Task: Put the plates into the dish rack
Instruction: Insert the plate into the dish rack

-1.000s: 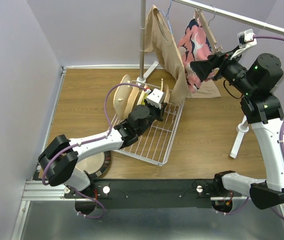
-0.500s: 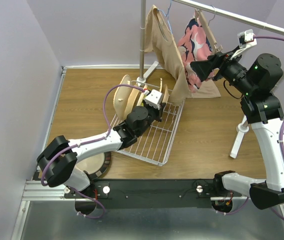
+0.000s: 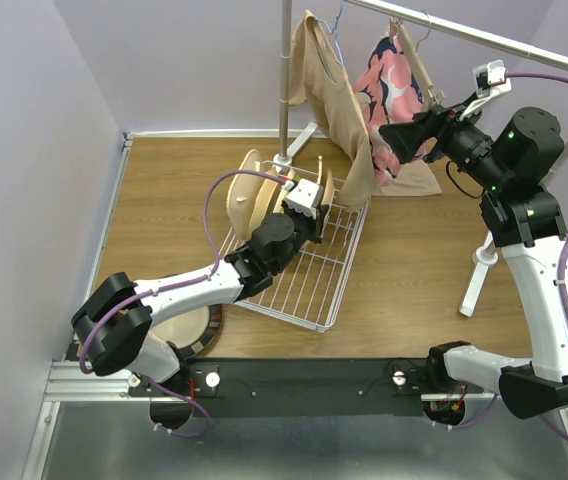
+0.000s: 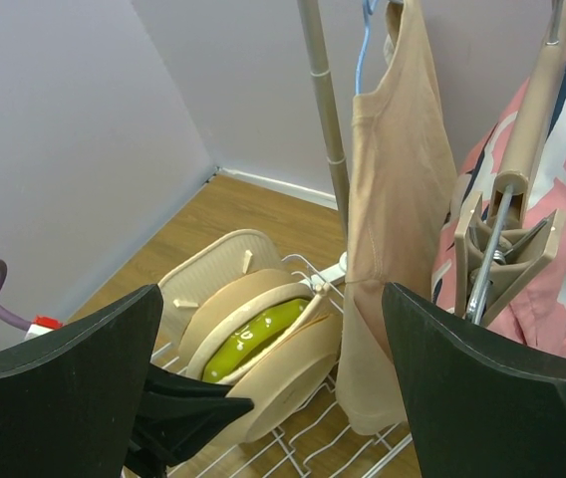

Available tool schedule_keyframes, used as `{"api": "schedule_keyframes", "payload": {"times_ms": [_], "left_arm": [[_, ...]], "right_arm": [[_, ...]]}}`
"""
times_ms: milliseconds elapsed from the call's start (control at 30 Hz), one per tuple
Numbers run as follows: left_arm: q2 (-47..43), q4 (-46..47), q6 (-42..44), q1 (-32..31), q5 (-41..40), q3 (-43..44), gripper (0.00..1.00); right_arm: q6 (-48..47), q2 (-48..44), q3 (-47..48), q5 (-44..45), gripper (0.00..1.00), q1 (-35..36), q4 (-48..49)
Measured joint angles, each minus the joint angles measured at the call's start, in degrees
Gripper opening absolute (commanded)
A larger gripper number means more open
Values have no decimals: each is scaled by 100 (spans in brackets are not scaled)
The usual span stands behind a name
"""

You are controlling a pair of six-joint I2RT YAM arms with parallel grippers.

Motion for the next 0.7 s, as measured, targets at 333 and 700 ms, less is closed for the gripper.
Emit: {"api": "schedule_keyframes", "payload": {"times_ms": [333,700], "left_arm": [[-79,68,44,81,-245,-109,28],[-79,63,20,131,-374,-181,31]], "right_arm": [[22,-20,-76,-11,100,-35,-2],[42,-50,-90,-20,100,-37,0]]}}
